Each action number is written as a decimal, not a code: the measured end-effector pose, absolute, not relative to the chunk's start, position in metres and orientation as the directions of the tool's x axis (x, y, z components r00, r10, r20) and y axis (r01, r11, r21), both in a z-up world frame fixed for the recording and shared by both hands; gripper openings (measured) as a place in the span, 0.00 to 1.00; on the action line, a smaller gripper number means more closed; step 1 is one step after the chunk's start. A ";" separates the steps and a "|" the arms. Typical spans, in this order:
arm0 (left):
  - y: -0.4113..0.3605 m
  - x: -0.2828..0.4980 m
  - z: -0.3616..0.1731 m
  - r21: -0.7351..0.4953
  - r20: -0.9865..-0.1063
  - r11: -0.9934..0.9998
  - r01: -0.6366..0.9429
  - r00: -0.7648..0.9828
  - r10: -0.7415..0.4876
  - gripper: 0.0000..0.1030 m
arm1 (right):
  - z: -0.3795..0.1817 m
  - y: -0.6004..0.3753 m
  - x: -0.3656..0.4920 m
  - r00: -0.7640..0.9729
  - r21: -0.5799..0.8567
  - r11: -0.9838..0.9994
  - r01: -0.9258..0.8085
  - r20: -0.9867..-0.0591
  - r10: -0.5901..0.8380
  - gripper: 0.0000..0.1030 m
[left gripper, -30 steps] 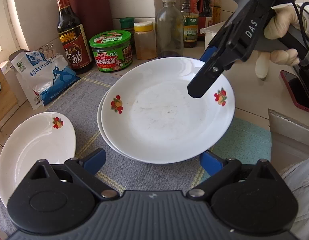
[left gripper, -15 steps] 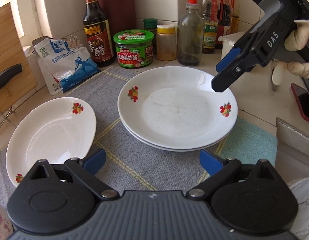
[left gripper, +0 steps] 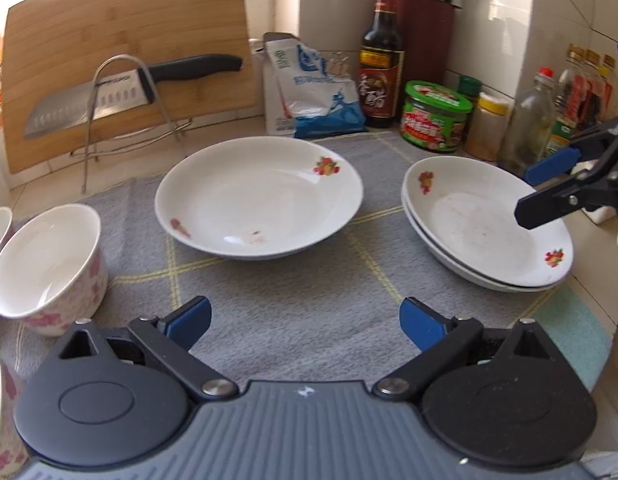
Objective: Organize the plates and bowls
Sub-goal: 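Lower the white plate onto the stained plate and open the right tool, then grasp the rim of the deep white plate by the cutting board with the right tool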
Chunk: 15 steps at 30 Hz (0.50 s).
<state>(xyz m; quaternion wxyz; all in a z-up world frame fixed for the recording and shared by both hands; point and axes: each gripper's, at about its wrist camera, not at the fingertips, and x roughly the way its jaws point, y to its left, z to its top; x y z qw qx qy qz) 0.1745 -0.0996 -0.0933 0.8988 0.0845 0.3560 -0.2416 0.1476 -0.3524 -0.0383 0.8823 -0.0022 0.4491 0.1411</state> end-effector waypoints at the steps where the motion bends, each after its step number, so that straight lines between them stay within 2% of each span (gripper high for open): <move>1: -0.096 0.177 -0.097 -0.017 -0.687 0.881 0.473 0.635 -0.354 0.97 | -0.039 -0.349 0.151 0.552 0.126 0.957 -0.260 -0.794 0.255 1.00; 15: -0.110 0.209 -0.123 0.016 -0.721 0.900 0.435 0.629 -0.291 1.00 | -0.038 -0.335 0.194 0.531 0.123 0.928 -0.352 -0.790 0.306 1.00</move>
